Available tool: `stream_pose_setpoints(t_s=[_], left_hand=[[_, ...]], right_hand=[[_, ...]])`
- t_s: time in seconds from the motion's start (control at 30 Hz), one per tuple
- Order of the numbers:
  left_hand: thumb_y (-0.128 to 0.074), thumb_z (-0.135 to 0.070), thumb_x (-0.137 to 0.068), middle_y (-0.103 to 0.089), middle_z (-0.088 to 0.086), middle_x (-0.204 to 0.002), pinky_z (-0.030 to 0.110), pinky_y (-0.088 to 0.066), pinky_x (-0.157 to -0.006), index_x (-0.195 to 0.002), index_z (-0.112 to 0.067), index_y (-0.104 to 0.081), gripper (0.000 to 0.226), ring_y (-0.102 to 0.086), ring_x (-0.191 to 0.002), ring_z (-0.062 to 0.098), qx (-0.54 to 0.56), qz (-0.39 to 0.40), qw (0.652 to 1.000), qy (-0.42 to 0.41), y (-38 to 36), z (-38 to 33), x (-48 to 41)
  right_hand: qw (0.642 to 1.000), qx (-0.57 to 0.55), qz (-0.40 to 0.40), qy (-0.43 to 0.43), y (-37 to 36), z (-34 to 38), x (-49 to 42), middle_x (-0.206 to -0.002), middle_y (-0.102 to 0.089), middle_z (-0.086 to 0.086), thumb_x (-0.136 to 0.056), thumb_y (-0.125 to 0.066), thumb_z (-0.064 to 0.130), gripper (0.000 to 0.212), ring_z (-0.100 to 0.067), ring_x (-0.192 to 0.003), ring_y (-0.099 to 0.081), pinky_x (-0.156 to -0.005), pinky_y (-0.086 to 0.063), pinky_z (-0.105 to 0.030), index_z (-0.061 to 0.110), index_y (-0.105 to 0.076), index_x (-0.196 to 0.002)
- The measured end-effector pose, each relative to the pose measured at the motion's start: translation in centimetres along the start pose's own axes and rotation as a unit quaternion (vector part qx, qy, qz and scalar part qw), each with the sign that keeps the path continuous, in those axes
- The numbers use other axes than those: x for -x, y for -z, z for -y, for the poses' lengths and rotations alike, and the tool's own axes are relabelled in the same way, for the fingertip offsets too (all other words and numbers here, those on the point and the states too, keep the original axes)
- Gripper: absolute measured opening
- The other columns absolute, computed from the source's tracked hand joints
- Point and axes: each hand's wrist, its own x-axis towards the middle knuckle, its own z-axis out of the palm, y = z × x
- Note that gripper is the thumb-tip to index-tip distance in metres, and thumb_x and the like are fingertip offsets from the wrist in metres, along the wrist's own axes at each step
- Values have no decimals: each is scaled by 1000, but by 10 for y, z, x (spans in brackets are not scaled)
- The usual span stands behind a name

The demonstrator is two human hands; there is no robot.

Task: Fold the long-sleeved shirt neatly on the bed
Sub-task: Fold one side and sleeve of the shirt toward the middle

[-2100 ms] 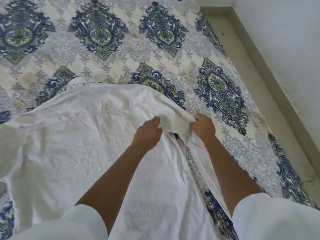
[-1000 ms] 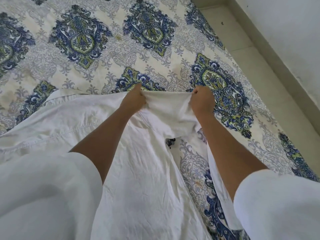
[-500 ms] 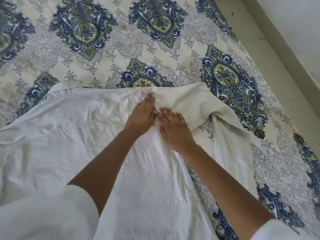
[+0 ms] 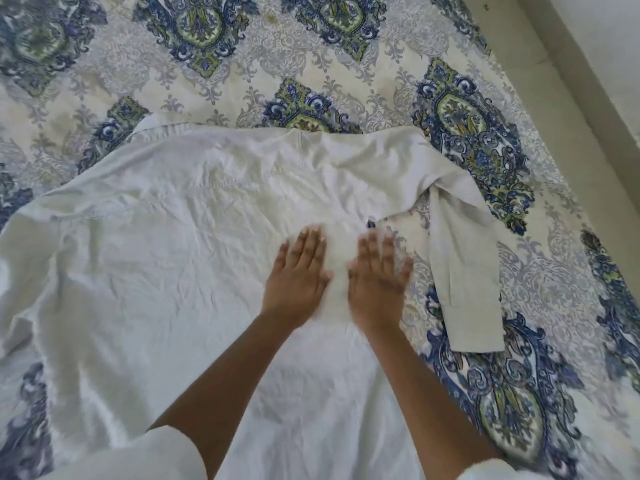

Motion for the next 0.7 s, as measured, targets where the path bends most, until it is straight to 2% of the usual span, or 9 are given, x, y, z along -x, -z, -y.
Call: stream_pose_setpoints(t_s=[0.07,0.17,0.23,0.3,0.4,0.5,0.57,0.63,0.7], left_hand=[[-24,-36,-95,-26,11,-153,42,-15,-113,-145,-5,-28,59,-26,-141,25,13,-20,1000,-9,-10,-19,33],[-28,-32,-94,-24,9,-154,41,-18,-112,-146,-7,-27,58,-22,-143,24,40,-17,999,3,-23,-43,92],[-30,-33,-93,-23,8,-155,41,-17,-112,-146,-8,-25,59,-18,-143,22,51,-3,999,12,-28,-53,123],[-30,-34,-93,-24,8,-154,41,-16,-112,-146,-8,-24,59,-17,-142,21,52,12,999,9,-28,-60,146],[-28,-35,-94,-31,9,-152,41,-18,-113,-144,-7,-30,57,-27,-141,24,63,21,998,-16,-23,-70,161],[-23,-36,-96,-31,6,-152,44,-28,-114,-144,-8,-32,56,-29,-140,24,58,51,992,-96,-22,-82,168],[-20,-39,-97,-21,3,-156,43,-19,-117,-147,-10,-23,58,-18,-144,23,57,70,985,-144,-28,-91,172],[-18,-42,-97,-12,3,-158,40,-7,-119,-149,-10,-15,61,-6,-146,21,62,81,983,-151,-36,-98,179],[-21,-44,-97,-15,5,-157,39,-7,-116,-148,-8,-18,64,-7,-146,20,44,75,985,-149,-40,-103,187]], right_hand=[[999,-34,-2,32,3,6,26,-153,-28,-8,-93,-29,31,54,-27,-143,-24,-112,-7,-56,13,-33,-143],[992,-52,35,112,-6,-5,85,-154,-23,-1,-95,-29,29,53,-20,-144,-22,-114,-12,-51,15,-27,-146],[993,-92,39,59,-6,-26,106,-154,-25,-4,-97,-26,31,53,-20,-144,-22,-116,-14,-46,14,-26,-146],[985,-173,3,-15,4,-39,122,-147,-39,-13,-96,-29,27,50,-29,-138,-34,-112,-26,-44,7,-38,-141],[943,-273,-40,-187,26,-58,155,-119,-59,-18,-95,-39,17,36,-36,-112,-52,-91,-42,-39,1,-55,-123],[912,-303,131,-245,47,-88,189,-113,-58,-7,-94,-52,29,32,-26,-102,-56,-82,-43,-34,9,-55,-118],[876,-328,257,-245,56,-104,200,-110,-55,-1,-89,-60,30,36,-20,-102,-54,-79,-42,-29,10,-52,-119],[871,-289,327,-225,61,-115,207,-110,-57,-5,-89,-61,22,32,-21,-103,-54,-68,-39,-23,9,-55,-117],[874,-263,334,-234,68,-122,211,-119,-57,-12,-89,-61,16,36,-25,-107,-55,-72,-40,-25,5,-55,-122]])
